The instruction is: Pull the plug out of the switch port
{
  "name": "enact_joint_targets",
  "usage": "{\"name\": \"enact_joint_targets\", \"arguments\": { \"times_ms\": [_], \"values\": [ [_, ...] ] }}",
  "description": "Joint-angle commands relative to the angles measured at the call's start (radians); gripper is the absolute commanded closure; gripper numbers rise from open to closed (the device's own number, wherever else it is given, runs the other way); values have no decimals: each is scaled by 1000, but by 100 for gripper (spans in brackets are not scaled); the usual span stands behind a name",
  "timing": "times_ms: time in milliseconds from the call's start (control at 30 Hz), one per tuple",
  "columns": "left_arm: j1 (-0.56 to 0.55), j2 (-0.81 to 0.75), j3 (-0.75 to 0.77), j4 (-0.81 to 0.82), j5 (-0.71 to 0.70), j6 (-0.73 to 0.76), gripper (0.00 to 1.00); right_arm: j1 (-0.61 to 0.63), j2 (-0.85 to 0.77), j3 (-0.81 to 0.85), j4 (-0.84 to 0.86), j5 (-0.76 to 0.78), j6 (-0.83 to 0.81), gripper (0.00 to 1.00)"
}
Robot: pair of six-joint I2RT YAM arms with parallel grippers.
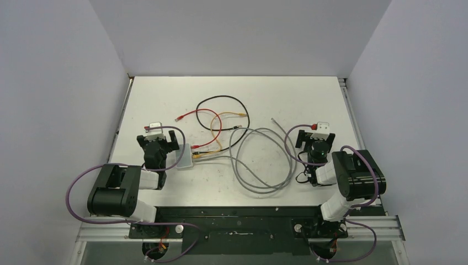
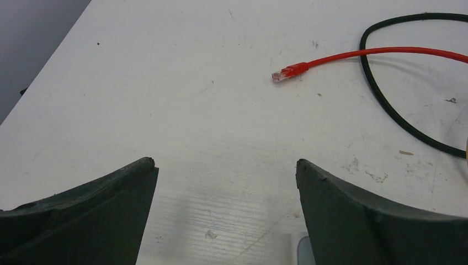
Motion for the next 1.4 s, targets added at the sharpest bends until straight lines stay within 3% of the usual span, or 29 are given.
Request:
{"name": "enact_joint_targets", "arguments": {
  "times_ms": [0, 467, 567, 633, 767, 867, 933, 1133, 1200, 1267, 1367],
  "values": [
    [5, -3, 27, 54, 11, -3, 4, 4, -8, 14, 43, -12, 1, 10],
    [6, -11, 23, 59, 60, 18, 4, 3, -3, 16, 51, -18, 1, 10],
    [5, -77, 35, 1, 98, 34, 4, 3, -5, 13, 53, -17, 1, 10],
    [6, -171, 76, -173, 83, 21, 4, 5, -21, 18, 30, -17, -2, 10],
    [7, -326, 268, -669, -74, -146, 4, 6, -136, 170, -342, -10, 18, 10],
    [7, -366, 419, -986, -35, -153, 4, 3, -174, 408, -716, 39, 165, 10],
    [7, -385, 475, -1130, -35, -237, 4, 3, -163, 527, -904, 32, 233, 10],
    [8, -507, 502, -1261, -45, -347, 4, 3, -180, 680, -1182, -71, 418, 10],
    [11, -532, 521, -1284, 36, -321, 4, 2, -195, 714, -1285, -106, 448, 10],
    [11, -542, 555, -1326, 94, -299, 4, -1, -201, 732, -1399, -96, 475, 10],
    [15, -529, 620, -1451, 30, -333, 4, -10, -212, 747, -1529, -39, 517, 10]
  ]
}}
